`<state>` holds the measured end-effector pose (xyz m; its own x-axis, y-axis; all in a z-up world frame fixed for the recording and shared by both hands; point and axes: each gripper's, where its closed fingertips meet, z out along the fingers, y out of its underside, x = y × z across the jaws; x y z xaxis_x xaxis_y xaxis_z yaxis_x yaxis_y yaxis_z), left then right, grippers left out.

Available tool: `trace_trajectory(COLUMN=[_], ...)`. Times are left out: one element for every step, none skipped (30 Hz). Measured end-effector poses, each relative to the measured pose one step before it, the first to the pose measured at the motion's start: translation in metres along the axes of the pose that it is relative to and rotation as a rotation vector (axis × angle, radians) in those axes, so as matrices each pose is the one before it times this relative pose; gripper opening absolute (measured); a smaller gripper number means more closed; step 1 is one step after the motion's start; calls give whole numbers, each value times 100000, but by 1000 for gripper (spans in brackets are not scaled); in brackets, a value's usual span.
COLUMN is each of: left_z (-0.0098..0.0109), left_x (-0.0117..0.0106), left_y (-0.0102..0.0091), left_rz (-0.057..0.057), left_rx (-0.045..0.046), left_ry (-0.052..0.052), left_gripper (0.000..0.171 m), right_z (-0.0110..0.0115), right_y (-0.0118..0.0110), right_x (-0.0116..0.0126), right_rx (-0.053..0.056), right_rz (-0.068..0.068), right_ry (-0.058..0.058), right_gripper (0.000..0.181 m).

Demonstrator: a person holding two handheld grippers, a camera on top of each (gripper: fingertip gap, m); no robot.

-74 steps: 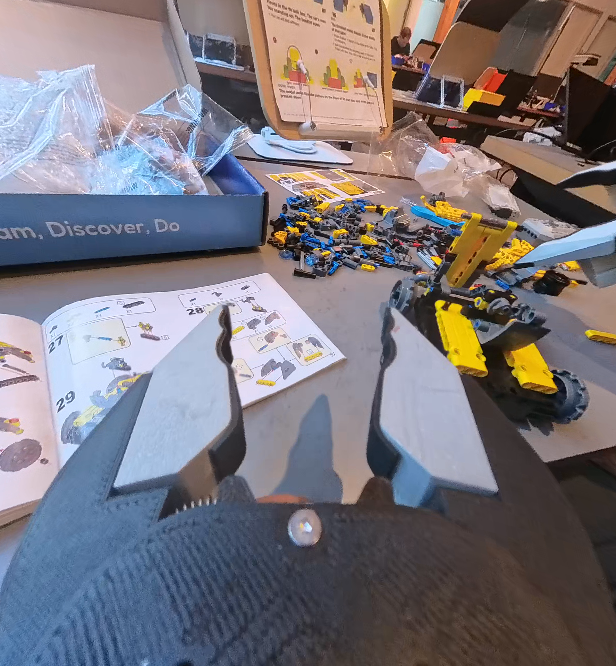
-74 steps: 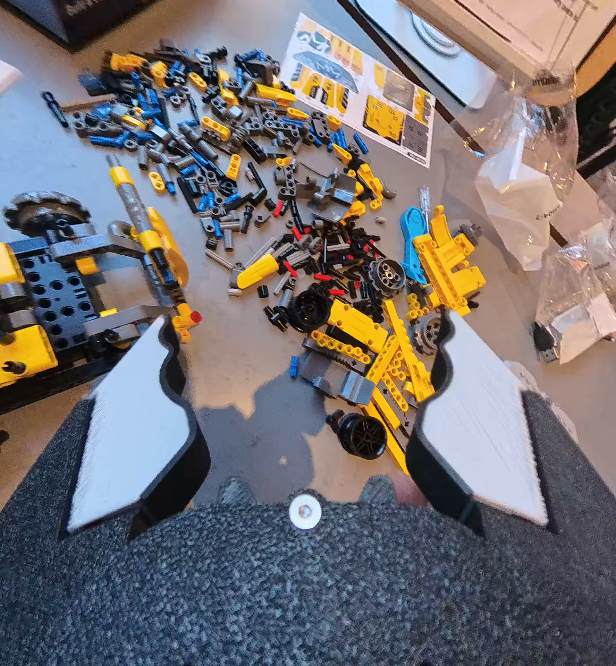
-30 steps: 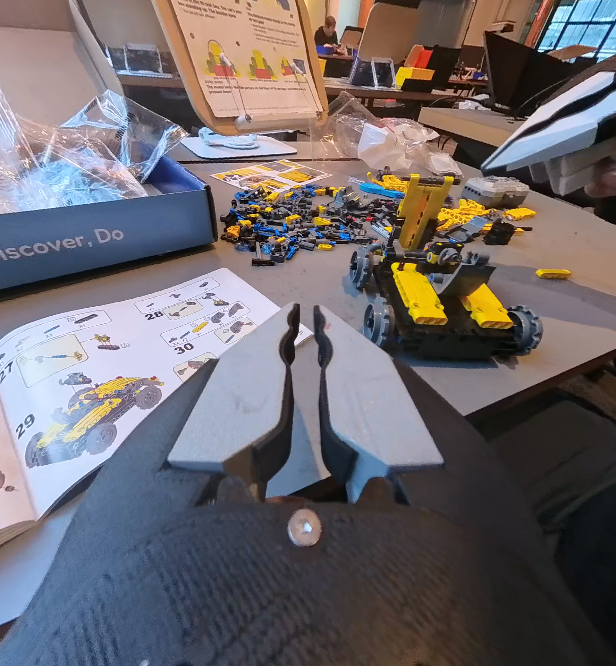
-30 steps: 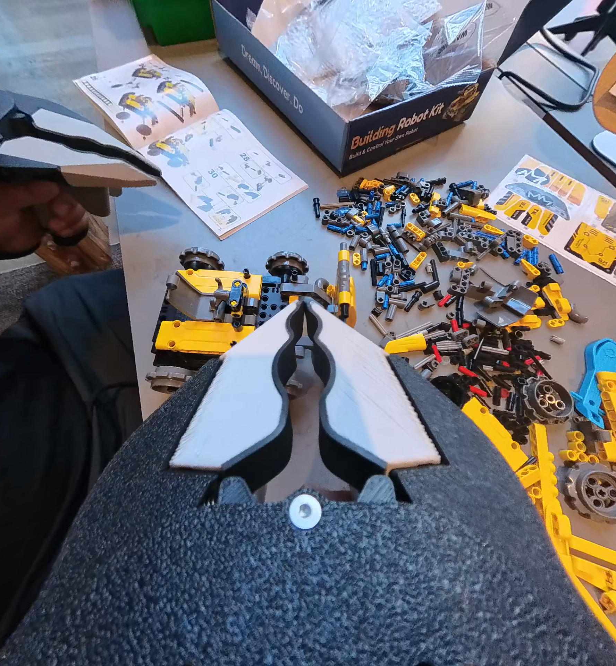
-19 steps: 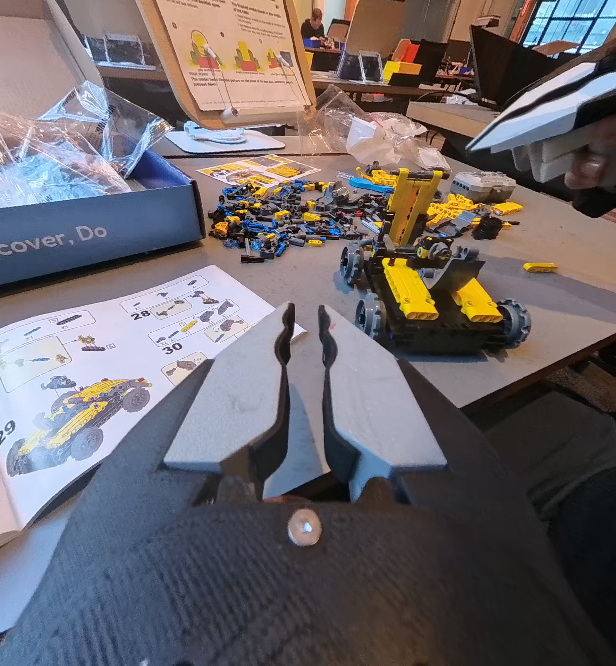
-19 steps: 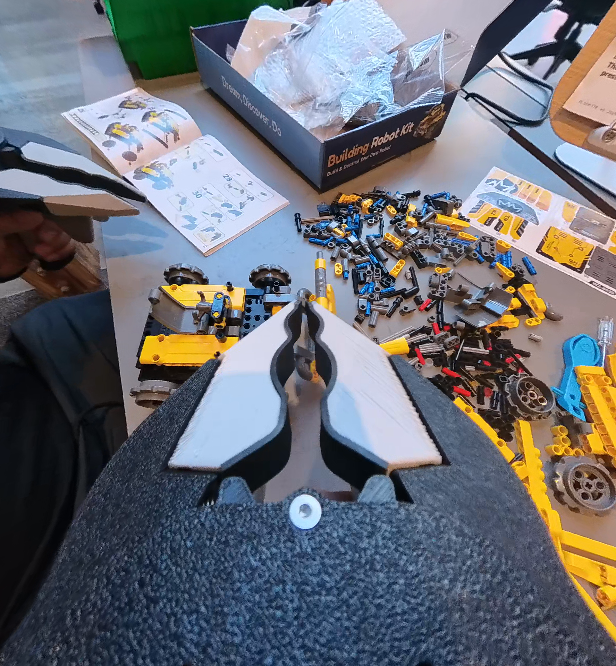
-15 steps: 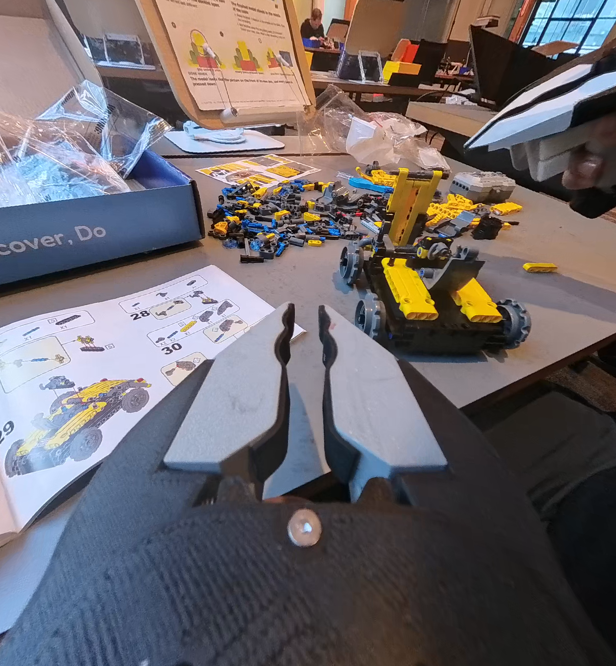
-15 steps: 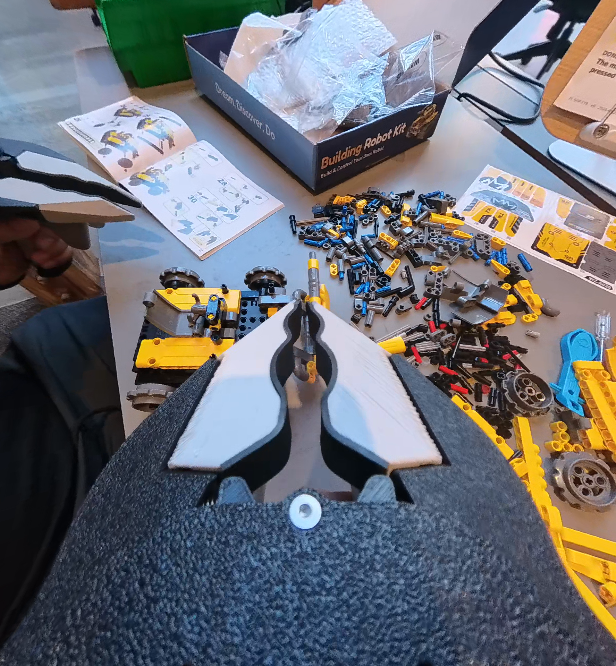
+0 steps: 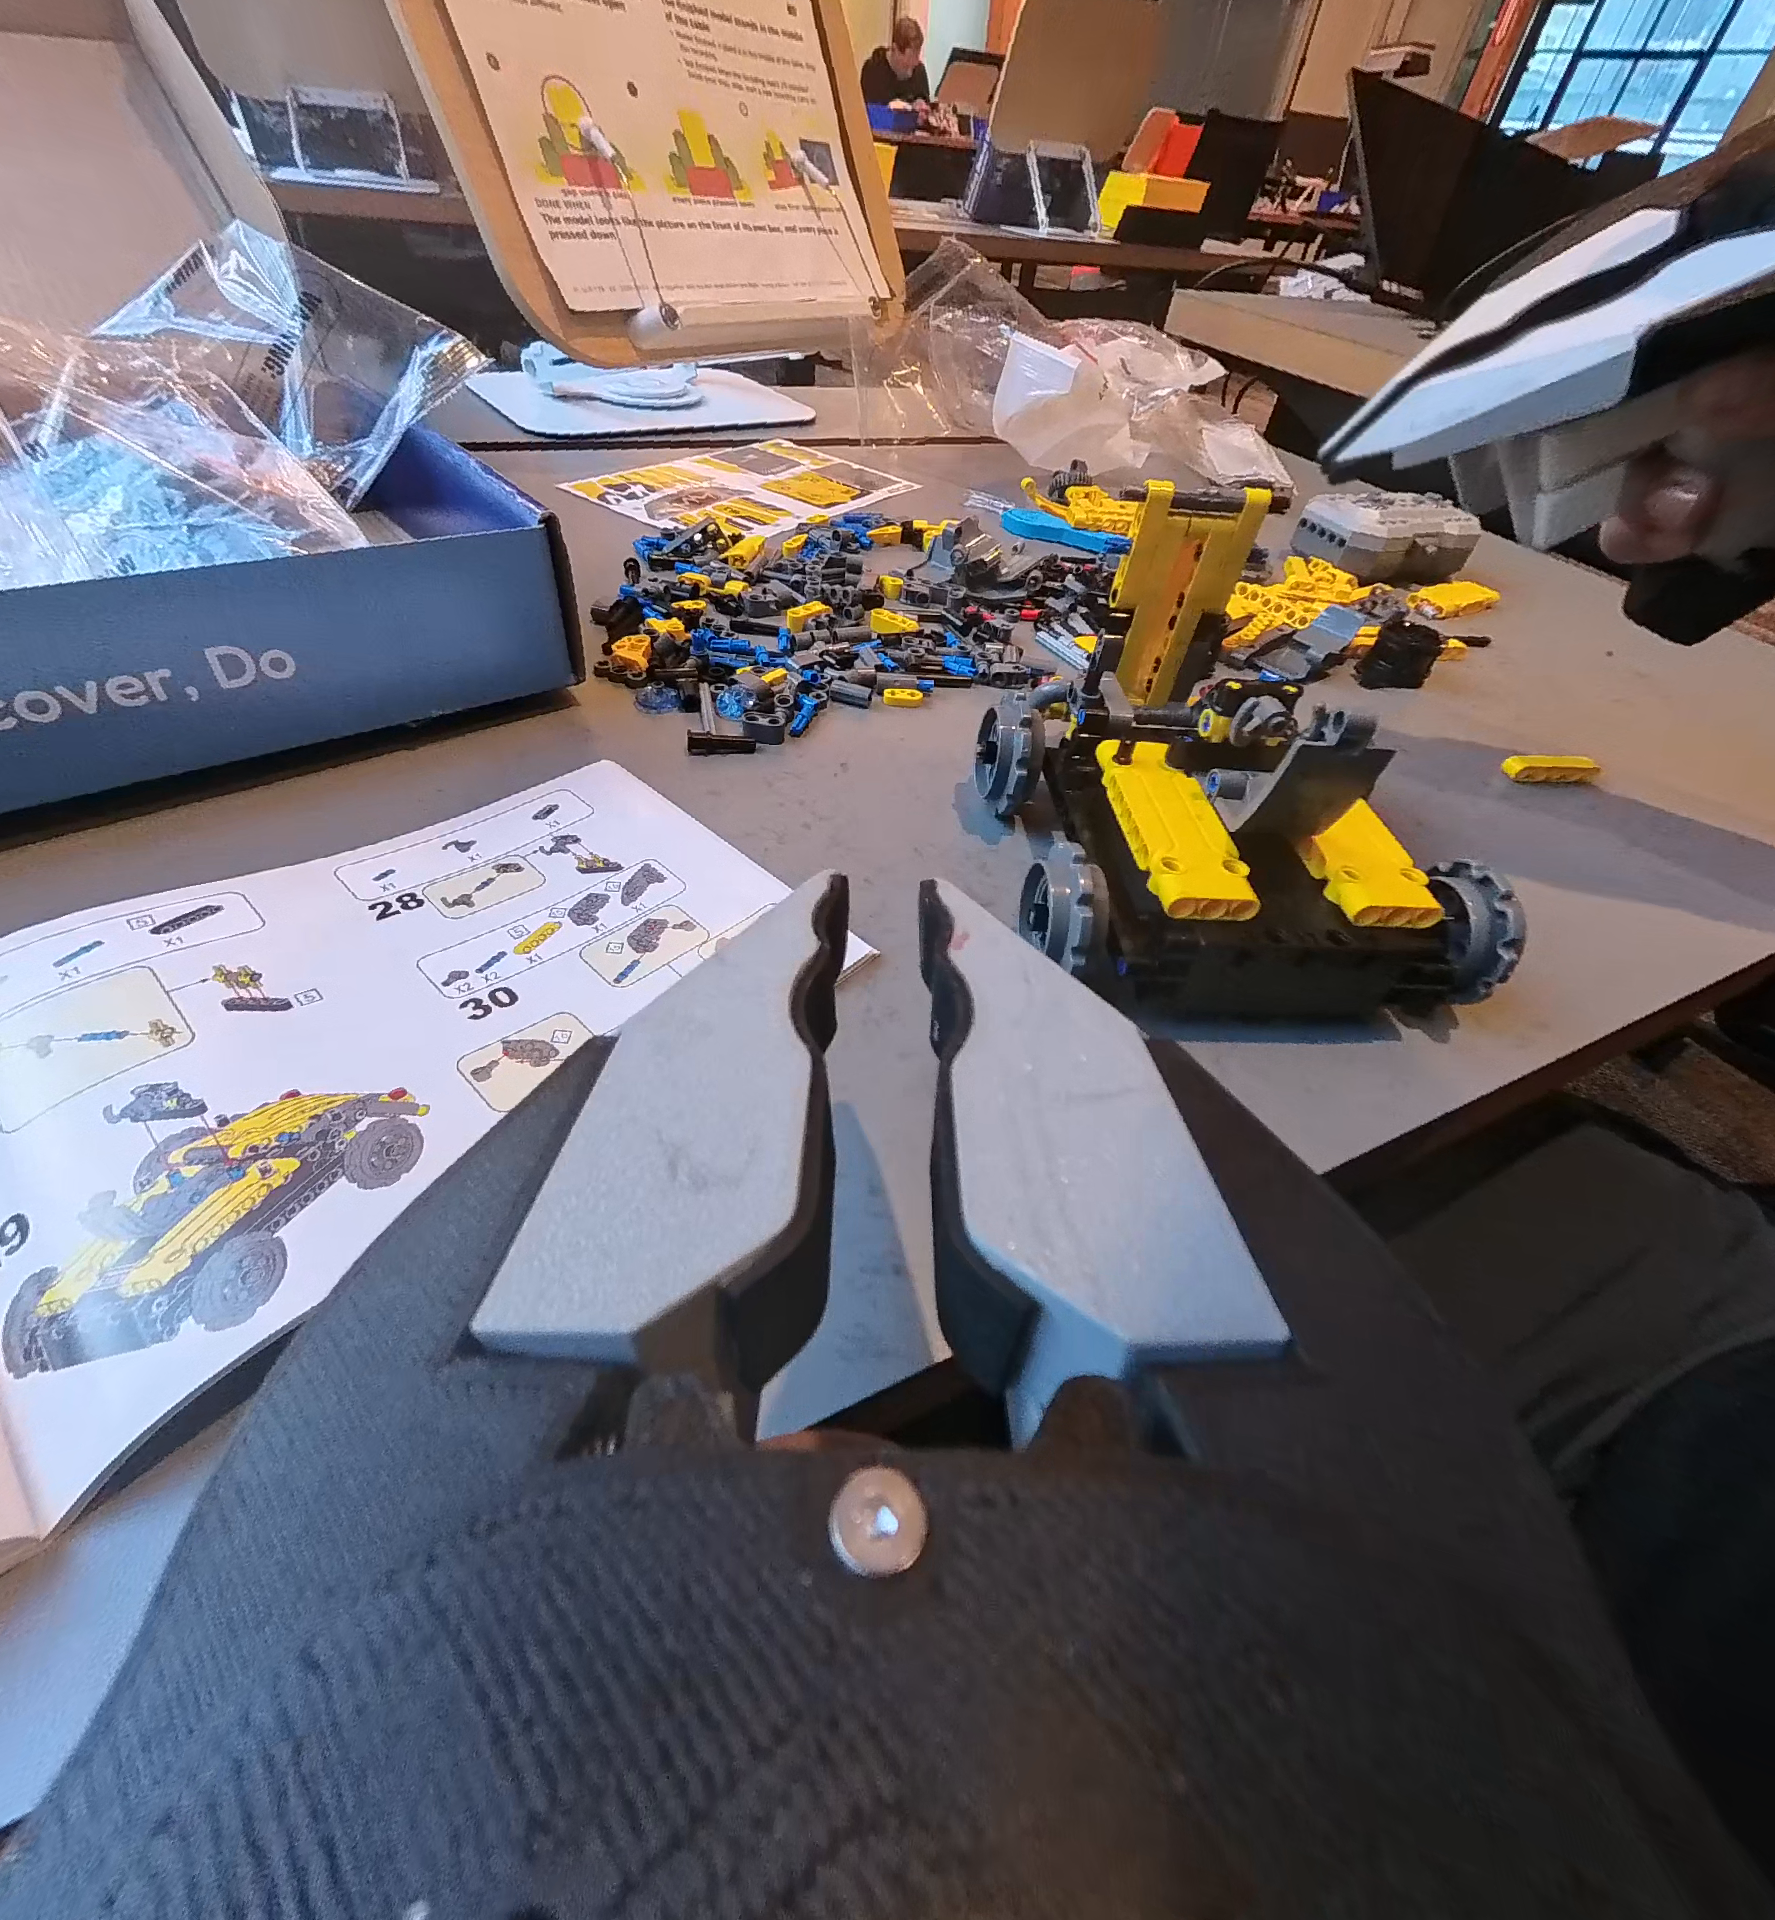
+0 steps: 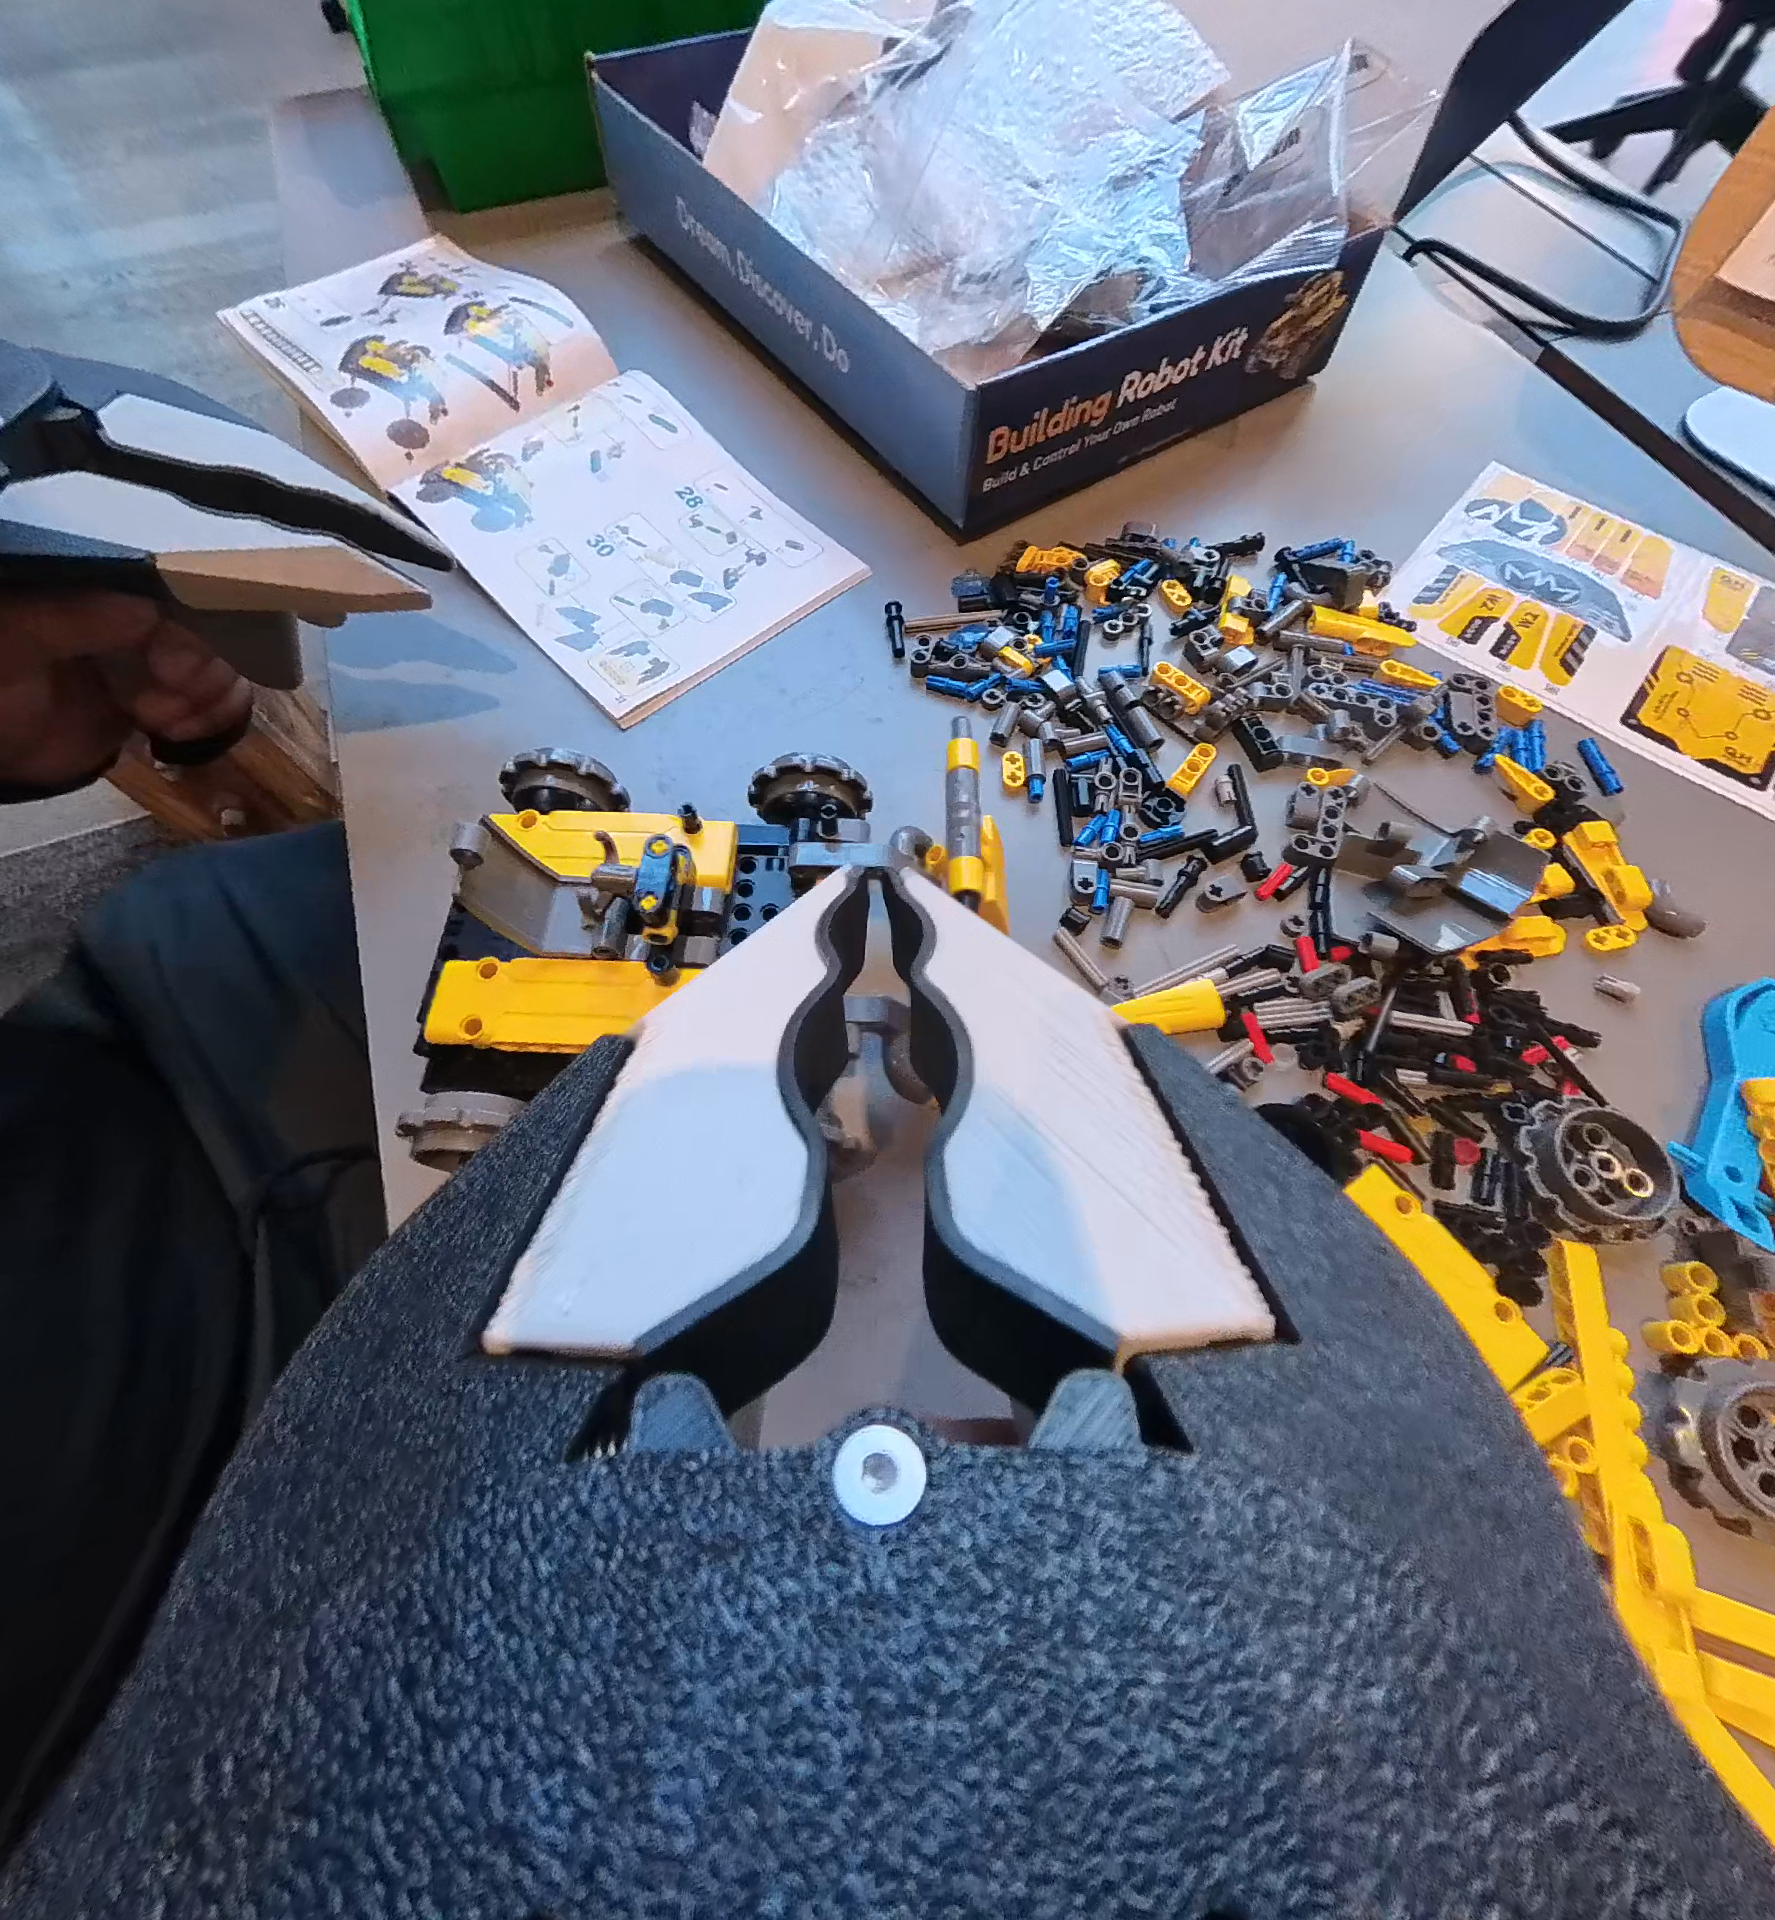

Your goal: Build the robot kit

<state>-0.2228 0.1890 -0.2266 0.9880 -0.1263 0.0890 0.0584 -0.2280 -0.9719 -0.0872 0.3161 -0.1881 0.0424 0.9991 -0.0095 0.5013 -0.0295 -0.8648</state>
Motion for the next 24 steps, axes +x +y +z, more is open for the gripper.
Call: trace_trajectory(left_z=[-1,0,9,11,16,16,-7,-7,1,6,14,5,12,9,-3,-2,0,-7,-17,7,-7,-7,-6,12], left_x=[6,4,24,15,17,9,5,7,5,8,14,12,25,14,7,15,3,-7,-12,-4,-16,2,-2,3], left_y=[2,1,2,12,19,20,-14,-16,-2,19,20,6,14,6,9,8,0,-20,-6,14,6,-7,-8,-7], left_rz=[-9,-28,-7,0,0,1,38,32,-37,-71,-69,-41,43,86,85,27,-21,-32,-41,-47,-69,-51,-59,-48], left_rx=[-18,-7,-23,-31,-98,-101,50,151,17,-79,-108,-63,-35,-53,-58,-52,-1,88,70,-54,-53,64,70,36], left_ry=[40,17,108,49,78,19,-32,-21,14,39,92,73,76,9,21,48,12,-10,19,37,-10,51,19,9], left_gripper=[9,10,10,10,10,10,10,10,10,10,10,10,11,11,11,11,11,11,10,11,11,11,11,11], right_z=[68,74,67,77,56,61,70,108,156,200,239,259,265,227,144,54,-38,-137,-215,-275,-322,-353,-377,-394], right_y=[56,45,48,42,21,14,27,96,182,226,159,113,85,96,95,75,15,-96,-173,-249,-301,-378,-403,-406], right_x=[-207,-214,-192,-207,-209,-261,-323,-499,-735,-852,-839,-766,-543,-257,-23,104,183,287,378,437,457,462,472,595], right_rx=[-487,-413,-406,-403,-316,-271,-356,-708,-1327,-1710,-1502,-1331,-1334,-1312,-1107,-636,78,837,1380,1703,2013,2429,2714,2690], right_rz=[-441,-517,-601,-675,-774,-869,-920,-1083,-1383,-1853,-2445,-2767,-2445,-1743,-960,-183,518,1015,1261,1388,1427,1401,1391,1458], right_ry=[-891,-842,-737,-743,-810,-1022,-1431,-2368,-3572,-3904,-3350,-2633,-1455,-113,657,790,776,990,1370,1668,1788,1730,1795,2439], right_gripper=[3,3,3,3,3,3,4,5,7,8,8,9,11,14,16,18,19,21,22,24,26,28,29,29])
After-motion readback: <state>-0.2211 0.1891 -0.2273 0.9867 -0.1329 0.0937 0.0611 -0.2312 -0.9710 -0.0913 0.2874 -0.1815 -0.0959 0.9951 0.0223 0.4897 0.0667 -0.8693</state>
